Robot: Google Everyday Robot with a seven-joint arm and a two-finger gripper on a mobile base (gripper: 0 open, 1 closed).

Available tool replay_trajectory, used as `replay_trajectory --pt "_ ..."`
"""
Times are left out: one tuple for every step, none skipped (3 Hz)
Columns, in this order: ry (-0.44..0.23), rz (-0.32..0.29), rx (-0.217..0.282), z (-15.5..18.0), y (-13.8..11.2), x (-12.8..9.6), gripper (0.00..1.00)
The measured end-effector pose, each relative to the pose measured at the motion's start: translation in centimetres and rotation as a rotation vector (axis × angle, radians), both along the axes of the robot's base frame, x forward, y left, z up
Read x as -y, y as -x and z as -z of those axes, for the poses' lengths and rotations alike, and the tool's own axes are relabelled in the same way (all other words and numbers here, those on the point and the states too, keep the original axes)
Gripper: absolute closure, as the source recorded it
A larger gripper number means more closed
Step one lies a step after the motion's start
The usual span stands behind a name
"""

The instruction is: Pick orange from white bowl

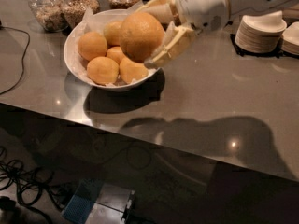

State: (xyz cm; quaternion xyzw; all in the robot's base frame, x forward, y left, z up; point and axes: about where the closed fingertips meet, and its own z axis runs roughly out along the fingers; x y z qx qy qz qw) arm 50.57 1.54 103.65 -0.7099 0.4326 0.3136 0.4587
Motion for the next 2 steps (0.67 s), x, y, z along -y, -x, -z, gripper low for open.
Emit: replay_trajectory --pt "0.0 -0.103 -0.009 1.1 7.93 -2.13 1.0" --pt "0.003 -0.105 -0.011 1.22 8.08 -2.22 1.0"
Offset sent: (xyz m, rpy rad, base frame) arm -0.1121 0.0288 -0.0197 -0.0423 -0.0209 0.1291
